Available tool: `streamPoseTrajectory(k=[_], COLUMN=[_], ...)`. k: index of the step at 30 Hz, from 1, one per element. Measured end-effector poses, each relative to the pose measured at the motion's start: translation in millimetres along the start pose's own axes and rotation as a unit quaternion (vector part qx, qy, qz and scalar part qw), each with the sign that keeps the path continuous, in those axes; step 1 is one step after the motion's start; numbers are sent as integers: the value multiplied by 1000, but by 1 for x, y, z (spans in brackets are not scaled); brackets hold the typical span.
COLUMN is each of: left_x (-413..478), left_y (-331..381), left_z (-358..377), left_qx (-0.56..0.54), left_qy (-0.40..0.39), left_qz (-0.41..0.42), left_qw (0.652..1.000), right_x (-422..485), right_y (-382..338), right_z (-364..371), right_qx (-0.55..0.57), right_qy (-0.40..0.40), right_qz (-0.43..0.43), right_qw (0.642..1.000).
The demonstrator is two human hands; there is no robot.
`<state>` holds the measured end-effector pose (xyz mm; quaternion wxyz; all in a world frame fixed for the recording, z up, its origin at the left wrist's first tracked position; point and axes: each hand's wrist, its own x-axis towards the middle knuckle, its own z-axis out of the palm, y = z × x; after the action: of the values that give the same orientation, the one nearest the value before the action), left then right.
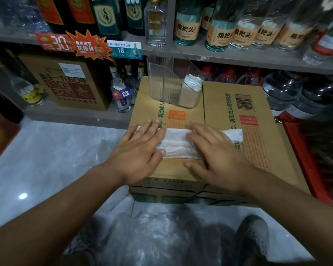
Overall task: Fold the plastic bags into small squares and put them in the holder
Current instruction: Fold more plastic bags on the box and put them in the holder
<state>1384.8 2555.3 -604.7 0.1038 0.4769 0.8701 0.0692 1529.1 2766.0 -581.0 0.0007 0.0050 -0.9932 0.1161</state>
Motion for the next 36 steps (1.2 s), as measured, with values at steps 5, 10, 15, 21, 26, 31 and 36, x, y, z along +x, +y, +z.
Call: streamPoseTrajectory(k=[5, 10, 15, 21, 26, 31, 36], left_x=[-3, -9, -14, -9, -1, 5, 9], left_y=[0, -4, -7, -9, -6, -6, -15], left_z=[0, -8, -12, -17, -27, -27, -25], left_qx=[-53, -184, -124, -149, -187, -168, -145], left_qy=[33, 165, 173, 192, 179, 187, 212], left_qz=[1, 27, 47, -38, -125, -166, -201], left_qw=[998, 969, 976, 969, 958, 954, 945], right_x=[8, 12, 13, 16, 22, 32, 36], right_y=[-1, 1, -1, -2, 7, 17, 14], right_z=[-1, 2, -2, -17, -21, -14, -17], right_qx=[41, 69, 93, 137, 129, 142, 124], right_qy=[64, 81, 84, 54, 69, 107, 80], right_qz=[-49, -38, 1, 49, 105, 203, 208], right_qw=[996, 994, 992, 988, 984, 963, 967])
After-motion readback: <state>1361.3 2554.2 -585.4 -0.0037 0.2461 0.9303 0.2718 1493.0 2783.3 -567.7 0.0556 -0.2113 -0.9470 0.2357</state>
